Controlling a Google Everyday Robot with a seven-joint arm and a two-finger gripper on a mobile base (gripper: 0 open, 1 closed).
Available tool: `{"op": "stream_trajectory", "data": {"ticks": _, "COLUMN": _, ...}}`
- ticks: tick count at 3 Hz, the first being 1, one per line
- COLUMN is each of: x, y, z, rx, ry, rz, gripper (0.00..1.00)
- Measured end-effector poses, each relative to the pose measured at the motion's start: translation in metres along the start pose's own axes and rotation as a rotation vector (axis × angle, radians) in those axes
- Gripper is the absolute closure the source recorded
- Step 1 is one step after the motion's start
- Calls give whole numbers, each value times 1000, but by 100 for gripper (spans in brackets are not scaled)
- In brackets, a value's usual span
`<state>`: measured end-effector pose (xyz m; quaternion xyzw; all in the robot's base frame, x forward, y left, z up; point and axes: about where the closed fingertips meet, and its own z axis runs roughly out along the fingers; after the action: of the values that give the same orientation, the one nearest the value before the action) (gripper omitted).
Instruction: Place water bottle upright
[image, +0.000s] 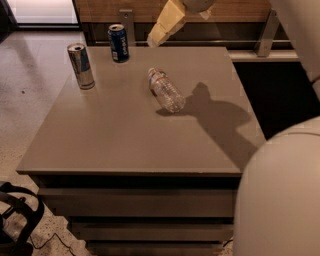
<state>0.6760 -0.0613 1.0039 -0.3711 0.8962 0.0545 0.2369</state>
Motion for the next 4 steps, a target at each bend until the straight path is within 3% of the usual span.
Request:
{"op": "stream_trajectory", "data": {"ticks": 2, "x": -5, "y": 8, "z": 68, "rx": -56, "ry": 114, "rz": 28, "gripper": 0}}
{"op": "stream_trajectory", "data": {"ticks": 3, "x": 3, "y": 9, "z": 95, "rx": -49, "ry": 193, "rz": 45, "gripper": 0}}
{"op": "stream_trajectory", "data": {"ticks": 4, "x": 16, "y": 6, "z": 113, "rx": -5, "ry": 284, "rz": 83, "gripper": 0}}
